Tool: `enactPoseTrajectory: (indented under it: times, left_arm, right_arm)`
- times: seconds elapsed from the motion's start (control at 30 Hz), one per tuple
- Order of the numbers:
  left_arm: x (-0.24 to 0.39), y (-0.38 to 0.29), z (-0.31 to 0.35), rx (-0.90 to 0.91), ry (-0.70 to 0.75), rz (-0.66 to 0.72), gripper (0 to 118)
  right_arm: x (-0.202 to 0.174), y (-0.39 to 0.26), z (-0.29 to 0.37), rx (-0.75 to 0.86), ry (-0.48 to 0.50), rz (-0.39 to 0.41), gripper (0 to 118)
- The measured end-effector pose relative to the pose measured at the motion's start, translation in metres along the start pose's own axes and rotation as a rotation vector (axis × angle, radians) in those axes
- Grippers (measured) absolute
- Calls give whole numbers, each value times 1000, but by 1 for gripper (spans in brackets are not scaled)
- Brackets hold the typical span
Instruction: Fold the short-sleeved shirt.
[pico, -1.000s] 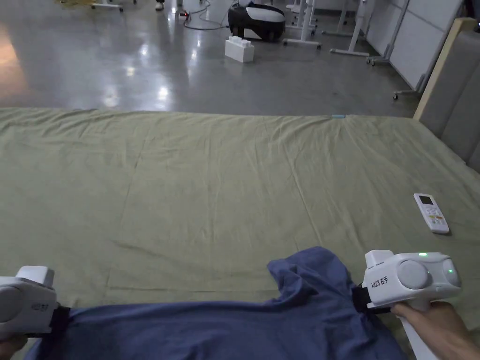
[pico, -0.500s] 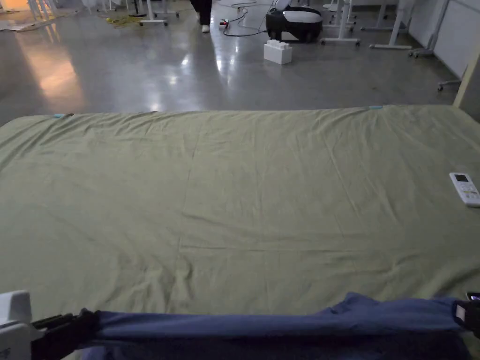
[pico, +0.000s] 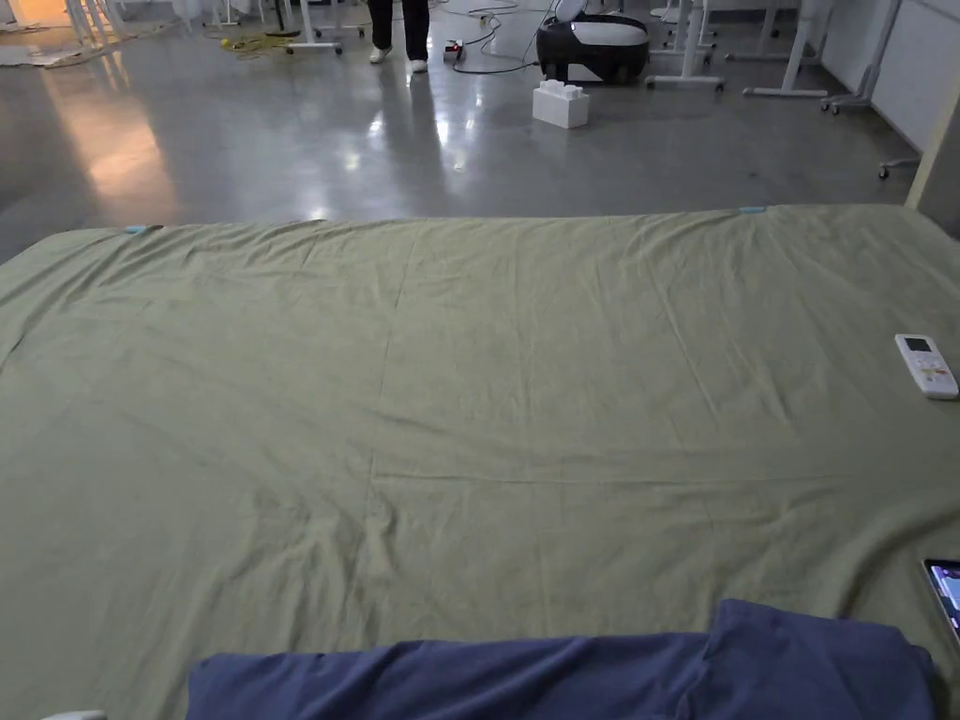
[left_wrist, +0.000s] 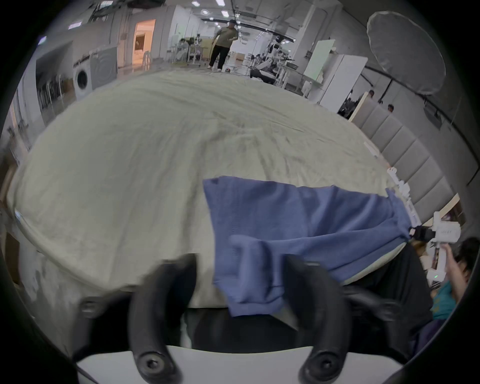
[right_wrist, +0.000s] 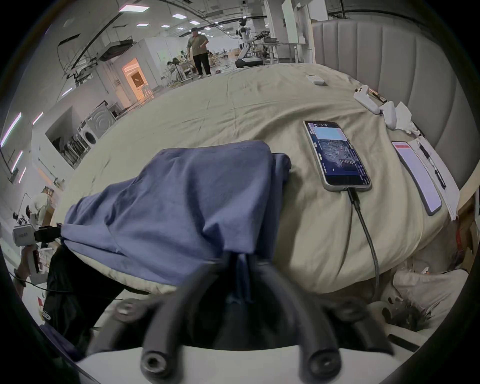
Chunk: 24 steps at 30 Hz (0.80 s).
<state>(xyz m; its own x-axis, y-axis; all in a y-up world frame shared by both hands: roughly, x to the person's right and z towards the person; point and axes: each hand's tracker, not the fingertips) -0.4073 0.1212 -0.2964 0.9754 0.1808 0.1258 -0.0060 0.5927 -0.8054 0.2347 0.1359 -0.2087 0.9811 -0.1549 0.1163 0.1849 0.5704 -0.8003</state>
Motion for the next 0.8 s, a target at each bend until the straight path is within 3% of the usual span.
enactPoseTrajectory:
  times: [0.03, 0.07, 0.23, 0.37, 0.57, 0.63, 0.73, 0.8]
  left_arm:
    - [-1, 0, 5, 14, 18, -11, 90]
    - [-2, 2, 14, 54, 30, -1, 90]
    - [31, 19, 104, 388, 92, -3, 90]
    - [82, 28, 171, 663, 139, -34, 90]
    - [147, 40, 209, 815, 194, -233, 87]
    - [150, 40, 213, 841, 176, -292, 80]
    - [159, 39, 219, 850, 153, -310, 57]
    - [157, 39, 218, 836, 98, -292, 24]
  right_arm:
    - [-1, 2, 2, 16, -31, 18, 55]
    - [15, 0, -2, 39, -59, 26, 76]
    - [-8, 11, 55, 271, -80, 26, 78]
    - [-54, 11, 102, 521, -72, 61, 78]
    - [-121, 29, 147, 744, -45, 231, 79]
    - [-135, 35, 156, 795, -17, 280, 73]
    - [-148, 40, 166, 827, 14, 294, 43]
    - [-153, 41, 167, 818, 31, 293, 22]
